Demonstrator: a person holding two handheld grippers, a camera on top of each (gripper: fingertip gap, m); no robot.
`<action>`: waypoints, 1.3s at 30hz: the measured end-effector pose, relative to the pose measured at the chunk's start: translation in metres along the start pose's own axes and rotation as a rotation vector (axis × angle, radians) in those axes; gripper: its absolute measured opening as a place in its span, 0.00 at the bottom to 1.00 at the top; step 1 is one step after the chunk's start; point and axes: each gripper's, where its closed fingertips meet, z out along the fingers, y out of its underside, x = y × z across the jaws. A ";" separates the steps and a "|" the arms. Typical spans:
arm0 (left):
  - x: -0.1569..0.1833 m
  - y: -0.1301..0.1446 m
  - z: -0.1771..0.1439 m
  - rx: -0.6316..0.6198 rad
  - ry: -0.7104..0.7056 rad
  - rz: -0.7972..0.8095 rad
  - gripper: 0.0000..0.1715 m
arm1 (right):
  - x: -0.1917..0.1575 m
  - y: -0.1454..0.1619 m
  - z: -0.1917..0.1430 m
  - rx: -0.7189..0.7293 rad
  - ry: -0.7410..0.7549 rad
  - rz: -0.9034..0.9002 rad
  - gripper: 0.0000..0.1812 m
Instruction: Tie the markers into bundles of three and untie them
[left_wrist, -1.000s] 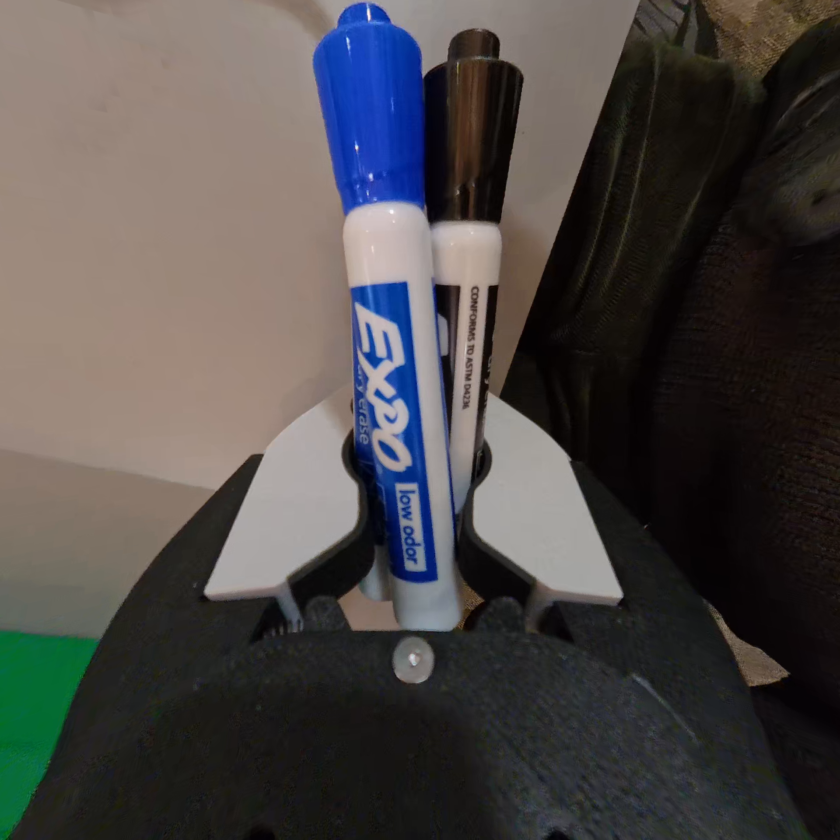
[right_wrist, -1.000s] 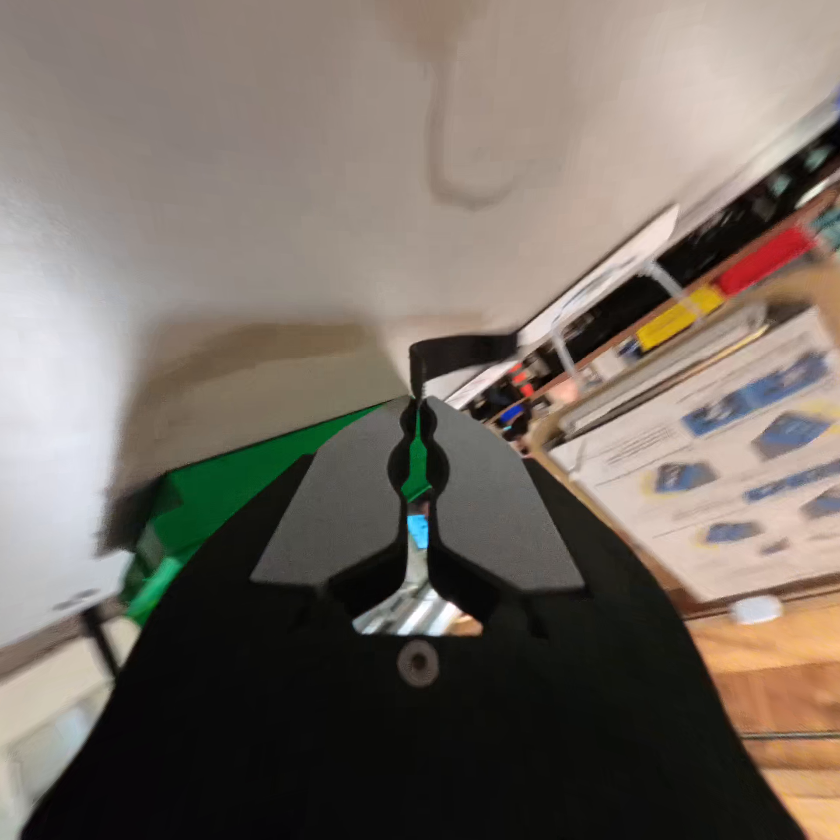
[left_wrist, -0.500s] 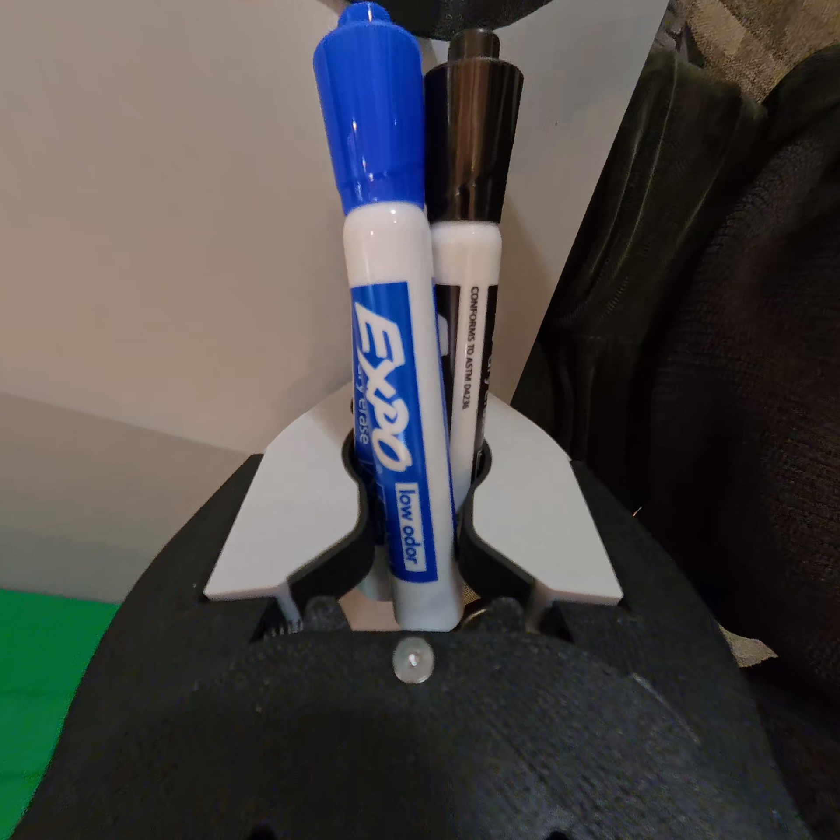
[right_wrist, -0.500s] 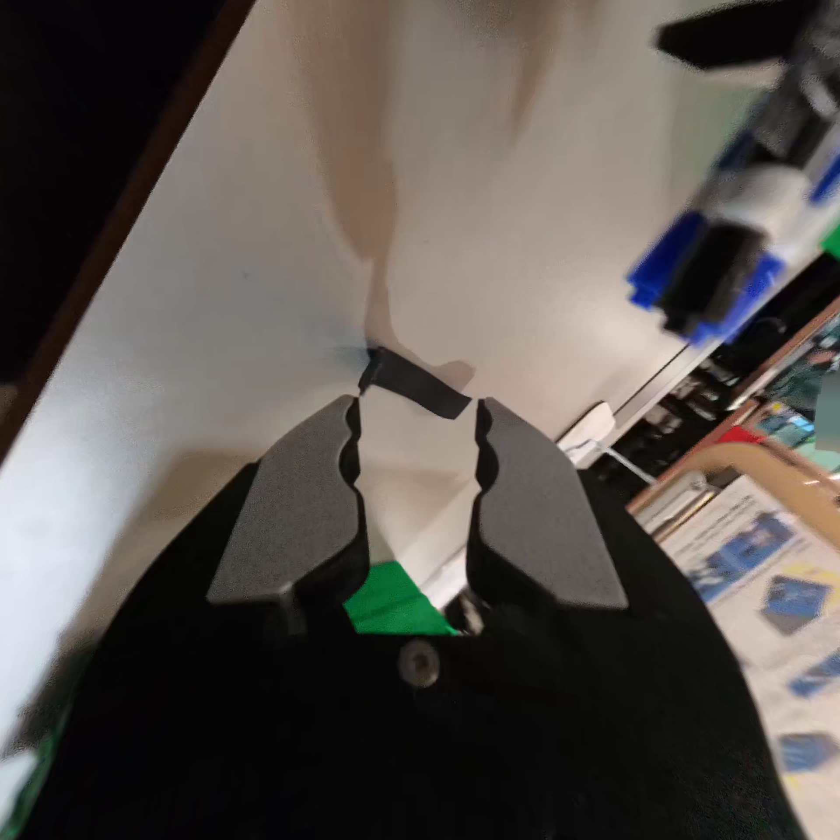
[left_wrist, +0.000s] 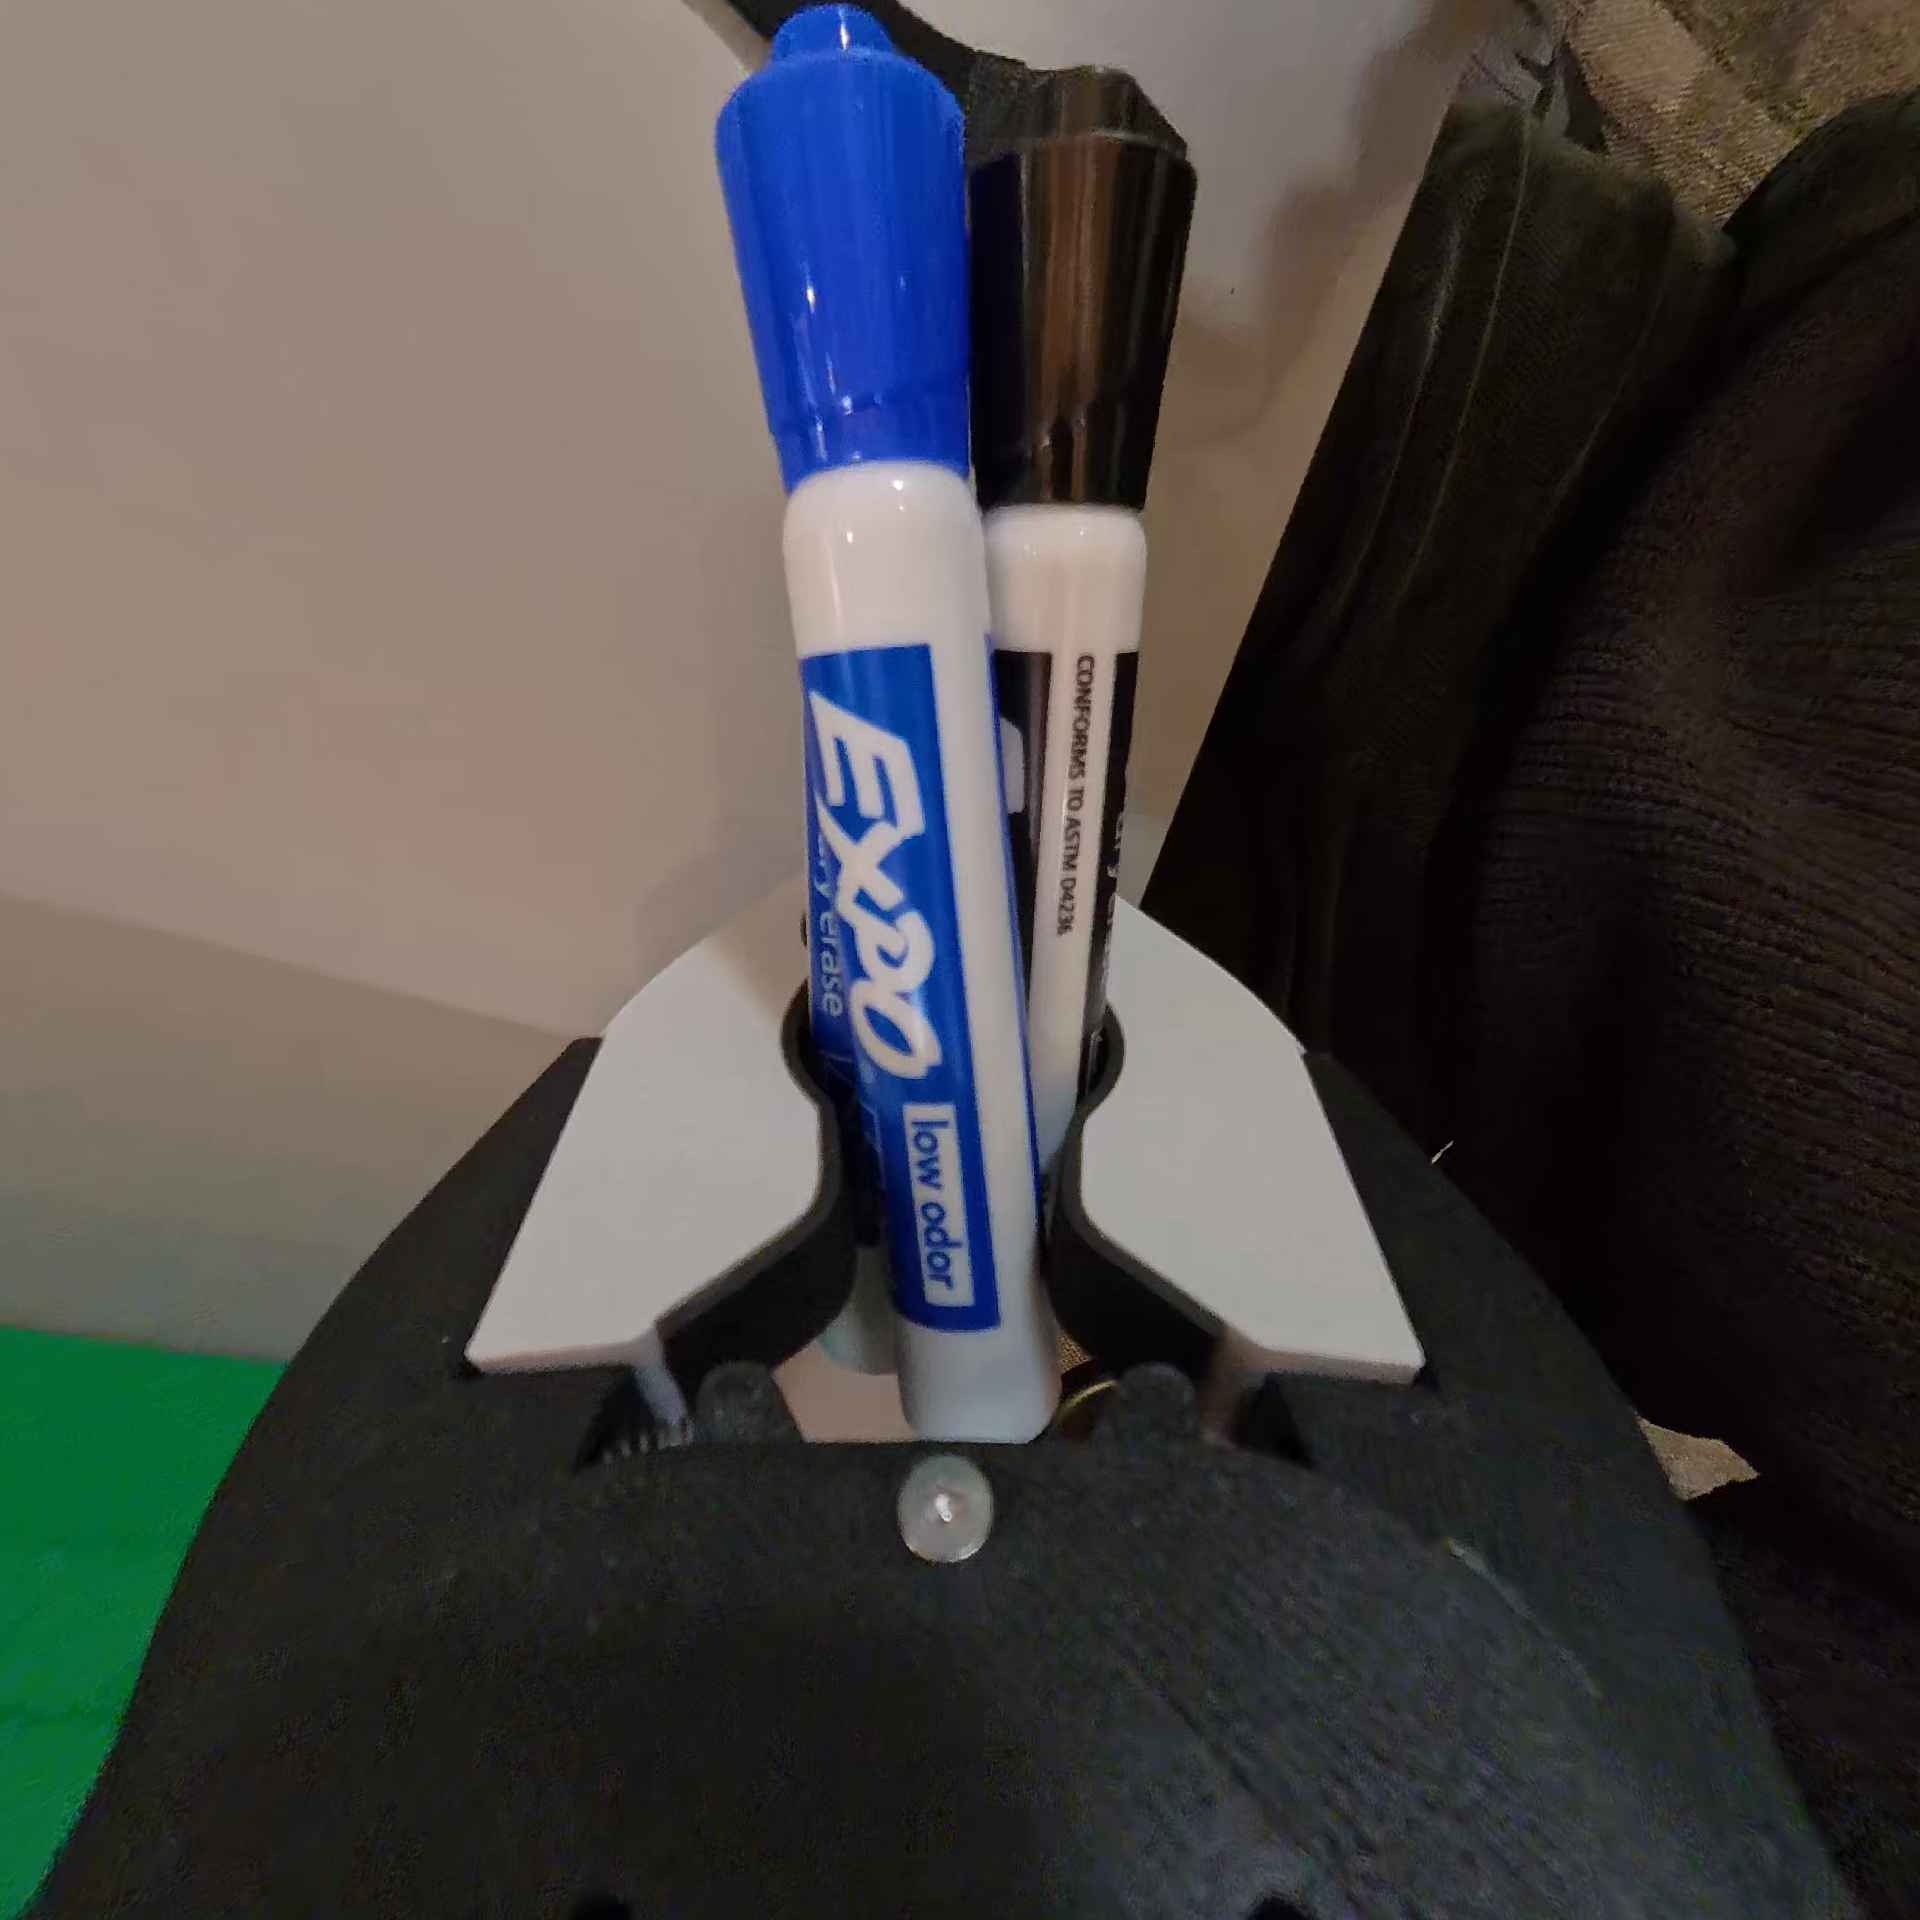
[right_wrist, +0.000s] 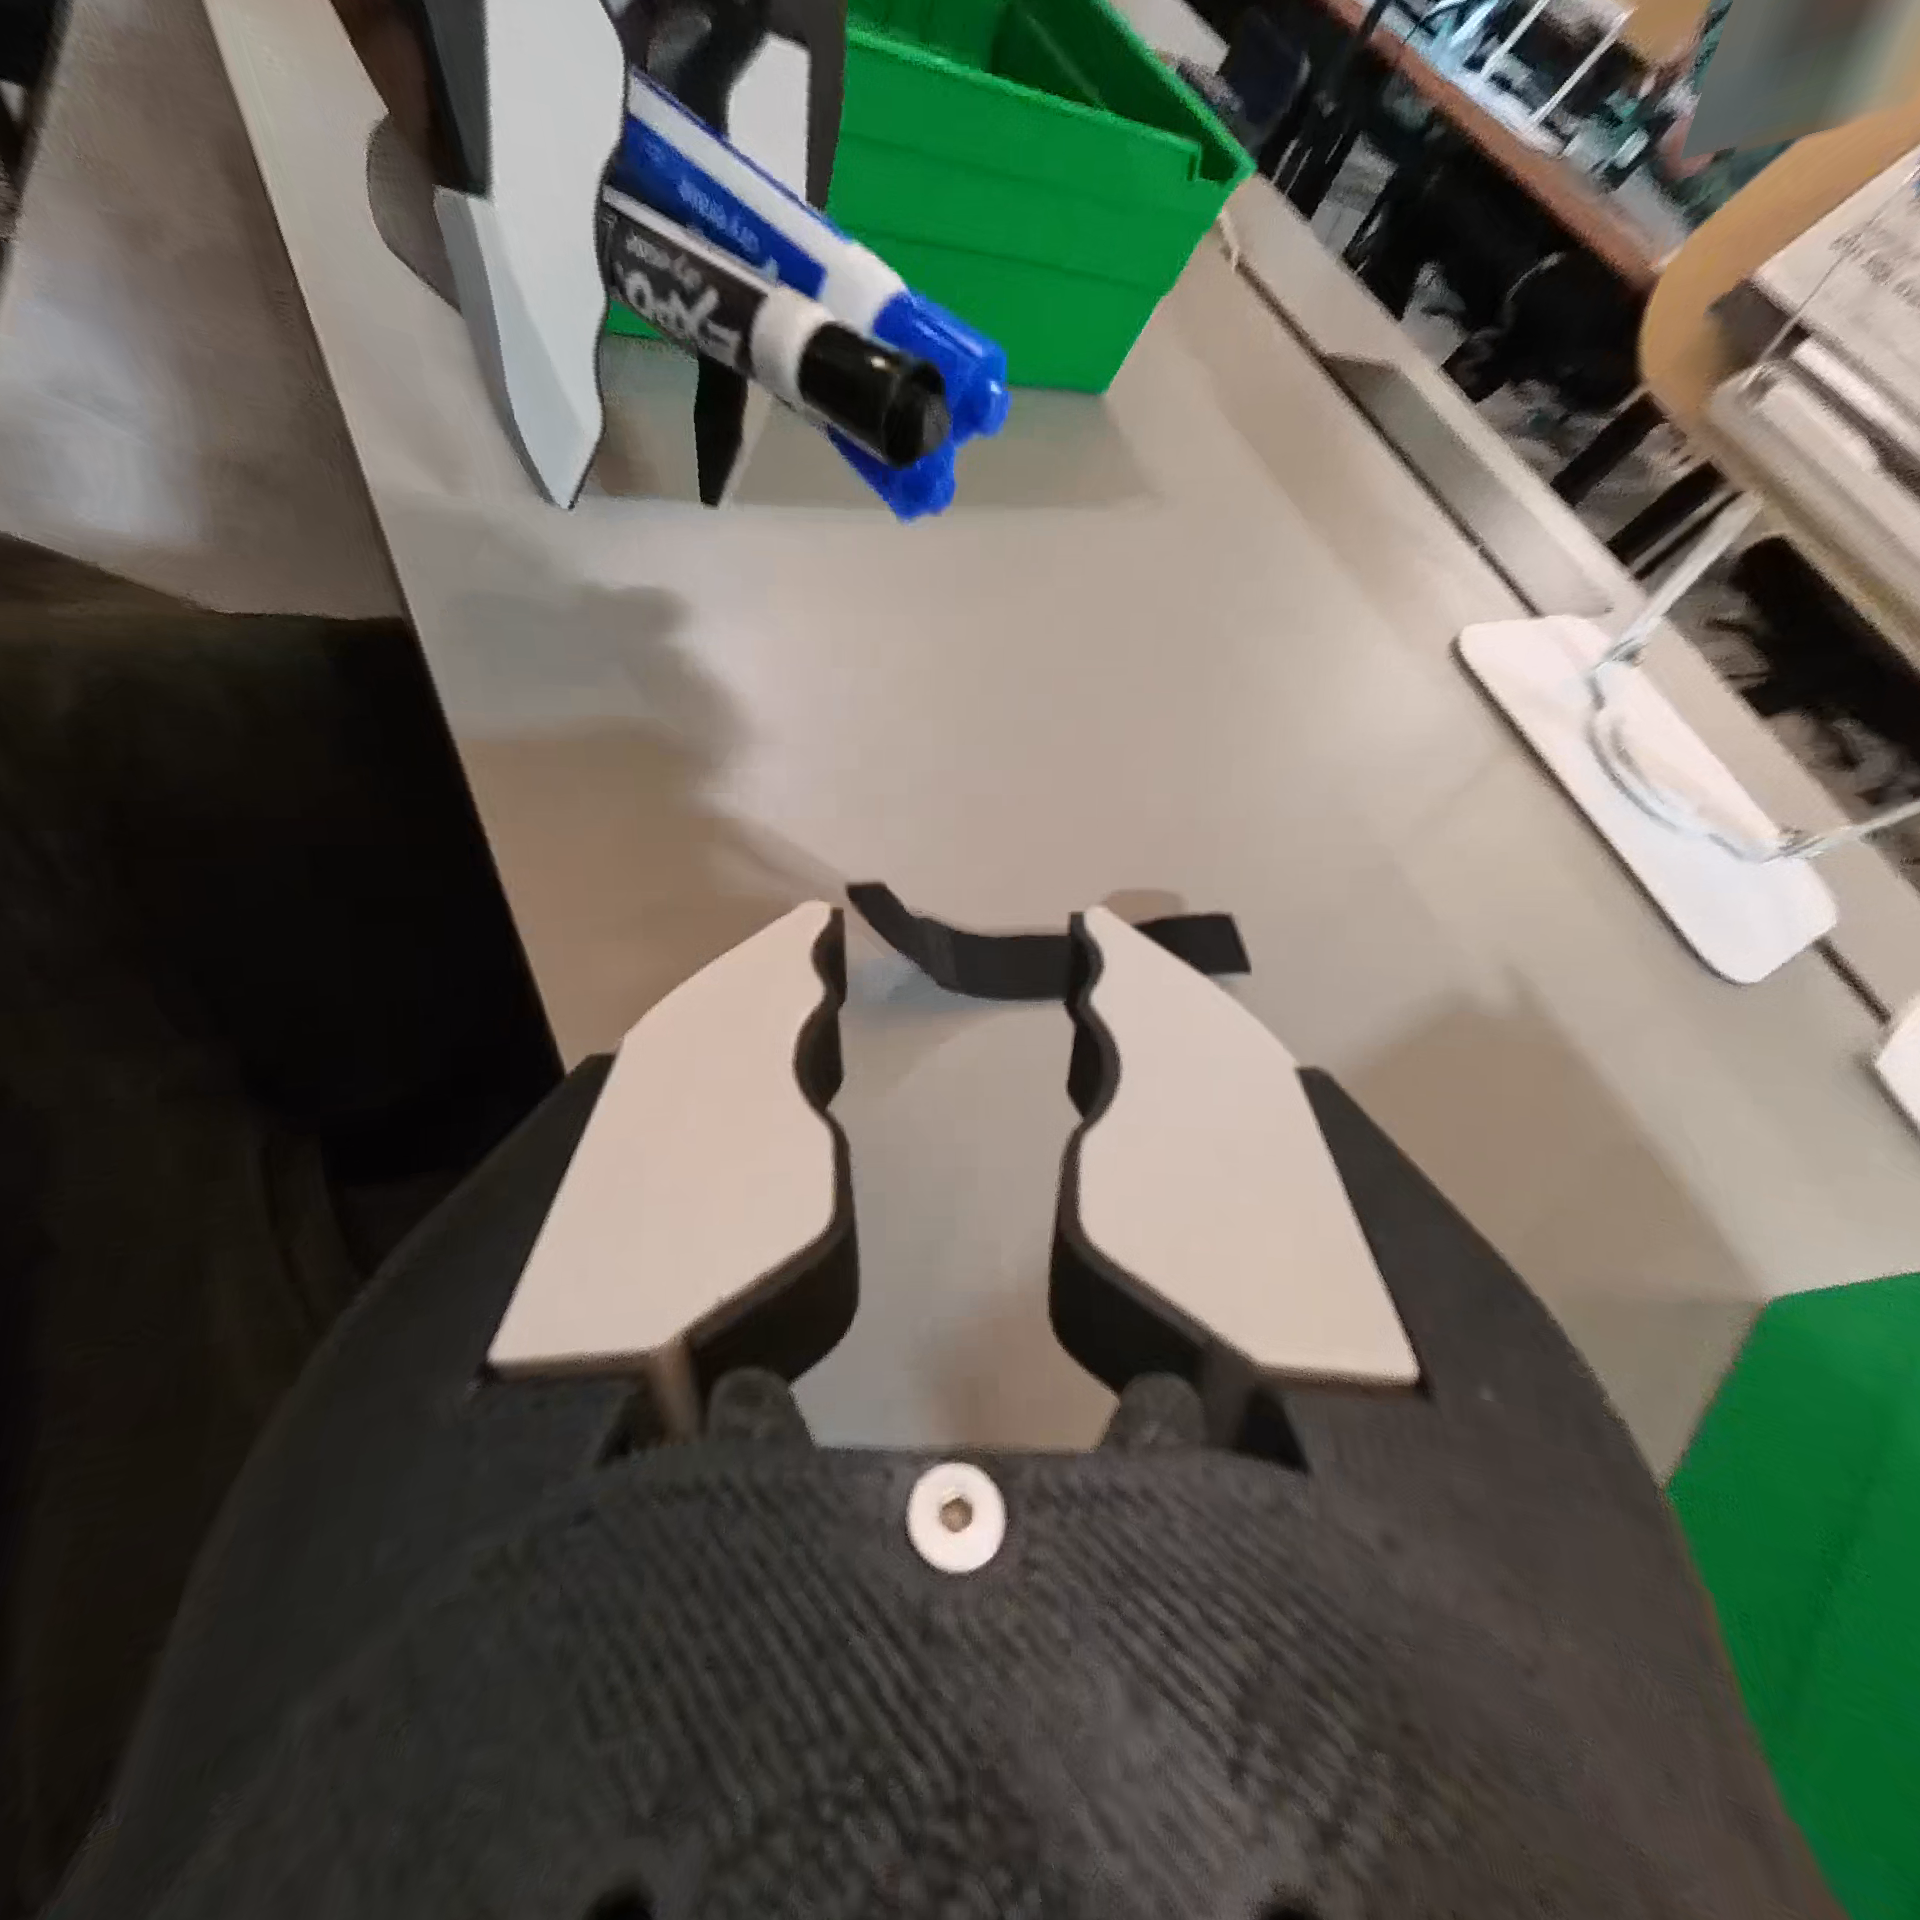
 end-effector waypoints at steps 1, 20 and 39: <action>0.001 -0.001 0.000 -0.002 0.000 0.001 0.26 | -0.002 -0.002 0.002 -0.013 0.028 -0.048 0.22; 0.000 0.006 0.004 -0.013 0.015 -0.025 0.26 | 0.039 0.024 0.015 -0.389 0.084 -0.977 0.01; -0.005 0.015 -0.001 0.012 0.046 -0.056 0.26 | 0.024 0.077 0.009 -1.050 -0.662 -1.702 0.06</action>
